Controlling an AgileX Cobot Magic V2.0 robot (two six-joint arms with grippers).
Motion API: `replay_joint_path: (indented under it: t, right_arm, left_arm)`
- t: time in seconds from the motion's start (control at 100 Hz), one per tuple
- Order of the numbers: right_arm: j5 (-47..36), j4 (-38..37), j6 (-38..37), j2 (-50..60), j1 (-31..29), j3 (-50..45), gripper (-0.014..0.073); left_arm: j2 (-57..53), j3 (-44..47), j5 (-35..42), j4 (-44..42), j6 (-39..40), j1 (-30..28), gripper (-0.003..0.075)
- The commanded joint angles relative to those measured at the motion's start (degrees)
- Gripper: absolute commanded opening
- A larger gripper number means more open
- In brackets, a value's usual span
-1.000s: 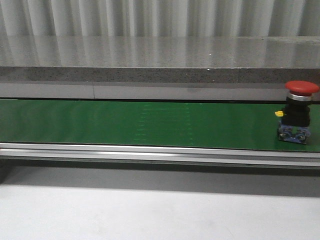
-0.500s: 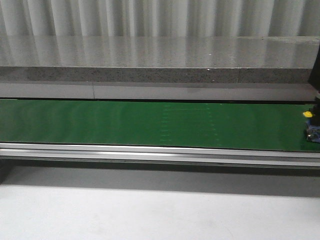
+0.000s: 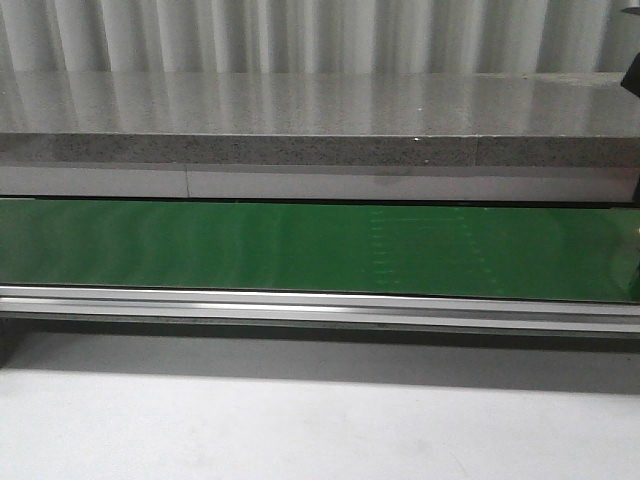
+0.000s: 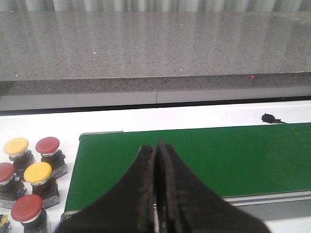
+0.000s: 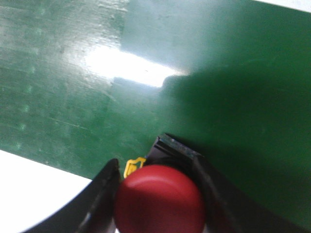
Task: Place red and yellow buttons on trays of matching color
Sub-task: 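Grasp the red button at the belt's end with the right gripper, then lower the red button into the red tray and open the right gripper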
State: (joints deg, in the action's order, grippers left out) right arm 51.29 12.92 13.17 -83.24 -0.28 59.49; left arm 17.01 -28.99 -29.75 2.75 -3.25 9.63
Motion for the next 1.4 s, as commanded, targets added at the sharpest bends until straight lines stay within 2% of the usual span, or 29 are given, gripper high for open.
replay_joint_path:
  t: [0.0,0.25,0.58,0.79,0.93,1.19,1.39]
  right_arm:
    - [-1.56,0.41,0.76,2.07,-0.3,1.9,0.0185]
    - [-3.23,0.3,0.51,3.58,-6.72,7.29,0.0185]
    - [-5.37,0.24,-4.81,1.33,-23.17,14.51,0.0185]
    - [-6.26,0.24,-6.3,-4.0,-30.68,16.45,0.0185]
    - [-8.1,0.24,-6.43,-8.0,-32.76,17.26,0.0185]
    - [-15.68,0.62,-6.58,-13.69,-32.8,17.26,0.0185]
    - [-21.2,4.63,-6.58,-17.09,-32.67,17.26,0.0185]
  left_arm:
    - [0.42,-1.37,3.95,0.74,-0.11,0.5,-0.002]
    - [0.42,-1.37,3.95,0.74,-0.11,0.5,-0.002]
    - [0.42,-1.37,3.95,0.74,-0.11,0.5,-0.002]
    - [0.42,-1.37,3.95,0.74,-0.11,0.5,-0.002]
    - [0.42,-1.37,3.95,0.74,-0.11,0.5,-0.002]
    - [0.42,-1.37,3.95,0.74,-0.11,0.5,-0.002]
    - [0.42,-1.37,3.95,0.74,-0.11,0.5,-0.002]
